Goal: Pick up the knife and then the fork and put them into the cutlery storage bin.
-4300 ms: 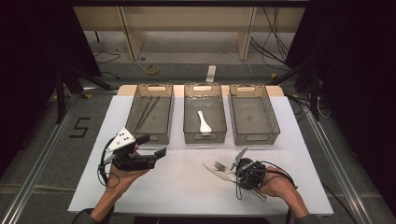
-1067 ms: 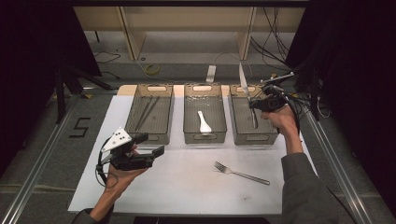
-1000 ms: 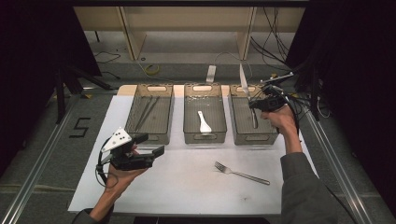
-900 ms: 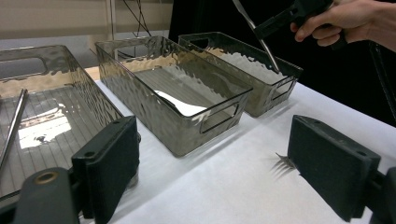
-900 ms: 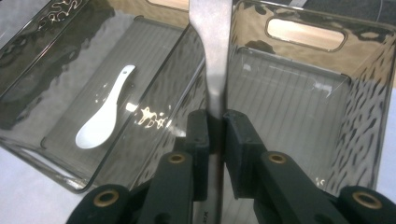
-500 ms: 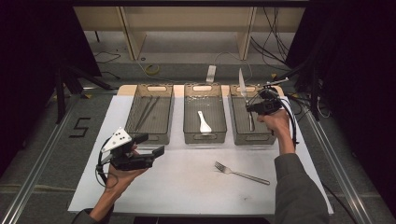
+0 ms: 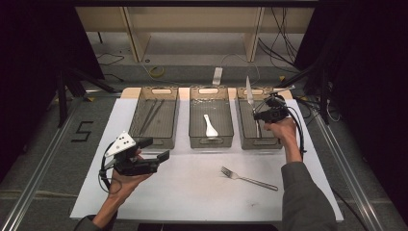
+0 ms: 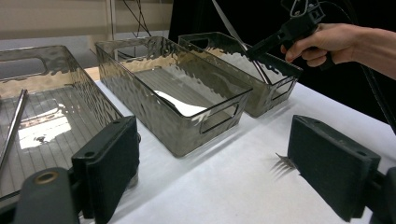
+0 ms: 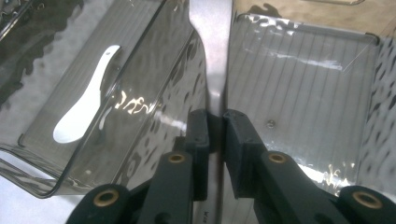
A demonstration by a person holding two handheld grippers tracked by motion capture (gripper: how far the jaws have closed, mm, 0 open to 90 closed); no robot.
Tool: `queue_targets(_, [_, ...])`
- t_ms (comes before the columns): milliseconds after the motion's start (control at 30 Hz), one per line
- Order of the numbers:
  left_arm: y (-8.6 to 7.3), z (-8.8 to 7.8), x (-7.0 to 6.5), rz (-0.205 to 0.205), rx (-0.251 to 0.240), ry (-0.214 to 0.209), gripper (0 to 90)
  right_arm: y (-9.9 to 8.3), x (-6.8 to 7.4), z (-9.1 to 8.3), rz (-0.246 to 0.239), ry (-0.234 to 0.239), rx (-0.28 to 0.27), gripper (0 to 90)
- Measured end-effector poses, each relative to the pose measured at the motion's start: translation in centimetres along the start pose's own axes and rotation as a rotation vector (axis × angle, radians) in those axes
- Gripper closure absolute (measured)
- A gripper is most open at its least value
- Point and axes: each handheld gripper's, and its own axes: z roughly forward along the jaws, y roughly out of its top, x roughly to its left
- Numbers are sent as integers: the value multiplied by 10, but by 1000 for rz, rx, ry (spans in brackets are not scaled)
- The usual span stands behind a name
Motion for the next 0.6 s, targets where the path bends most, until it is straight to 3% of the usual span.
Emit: queue_targets(600, [0,0,-1,-3,-3,-2,162,-5,9,16,22,-24,59,805])
